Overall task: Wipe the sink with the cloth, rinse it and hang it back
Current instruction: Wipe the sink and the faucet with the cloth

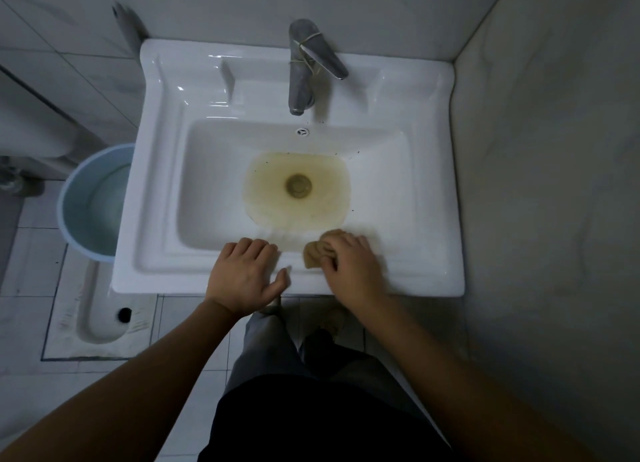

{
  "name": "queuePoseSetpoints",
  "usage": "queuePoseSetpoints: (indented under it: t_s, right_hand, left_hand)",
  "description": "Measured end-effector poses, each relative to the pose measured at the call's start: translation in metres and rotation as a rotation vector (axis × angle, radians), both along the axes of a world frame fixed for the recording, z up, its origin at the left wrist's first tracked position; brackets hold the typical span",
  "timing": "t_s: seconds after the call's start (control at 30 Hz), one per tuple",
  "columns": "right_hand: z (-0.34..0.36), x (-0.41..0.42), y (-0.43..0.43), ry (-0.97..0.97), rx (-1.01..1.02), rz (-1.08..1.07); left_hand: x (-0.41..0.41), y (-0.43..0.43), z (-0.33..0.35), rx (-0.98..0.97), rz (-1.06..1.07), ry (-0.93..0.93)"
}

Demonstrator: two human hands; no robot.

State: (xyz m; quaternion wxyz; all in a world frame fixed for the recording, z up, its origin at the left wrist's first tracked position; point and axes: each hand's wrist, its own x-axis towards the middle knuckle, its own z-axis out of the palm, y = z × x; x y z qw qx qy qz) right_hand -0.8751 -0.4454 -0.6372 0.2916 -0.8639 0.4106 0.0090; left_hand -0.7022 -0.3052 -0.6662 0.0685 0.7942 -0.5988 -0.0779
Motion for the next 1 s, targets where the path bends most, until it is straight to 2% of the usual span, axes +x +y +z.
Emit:
queuePoseSetpoints:
  t_s: [0.13,0.3,0.4,0.57,0.8,0.9,1.0]
  right_hand:
    - [0.001,-0.005,-0.002,-0.009,-0.051,0.137]
    - [-0.001,-0.066,-0.057,0.228,-0.234,0.031]
    - [-0.001,-0.08,-0.064,0.285,-0.274,0.064]
    - [0.002,-0.041,-0.036,0.266,-0.191,-0.017]
    - [0.004,0.03,0.007,0.203,-0.065,0.056]
    - [0.001,0.048,0.016,0.204,-0.037,0.088]
    - [-0.001,0.063,0.023,0.201,-0.028,0.092]
  left_hand:
    - [0.0,0.0,-0.002,-0.022,0.032,0.03]
    - [0.0,0.002,-0.001,-0.058,0.033,0.046]
    - [0.0,0.002,-0.002,-0.063,0.035,0.04]
    - [0.002,0.003,-0.004,-0.033,0.057,0.067]
    - [0.016,0.007,0.007,-0.017,0.006,0.176]
    - [0.048,0.02,0.012,-0.037,-0.036,0.138]
    - [0.098,0.043,0.011,-0.015,0.011,0.093]
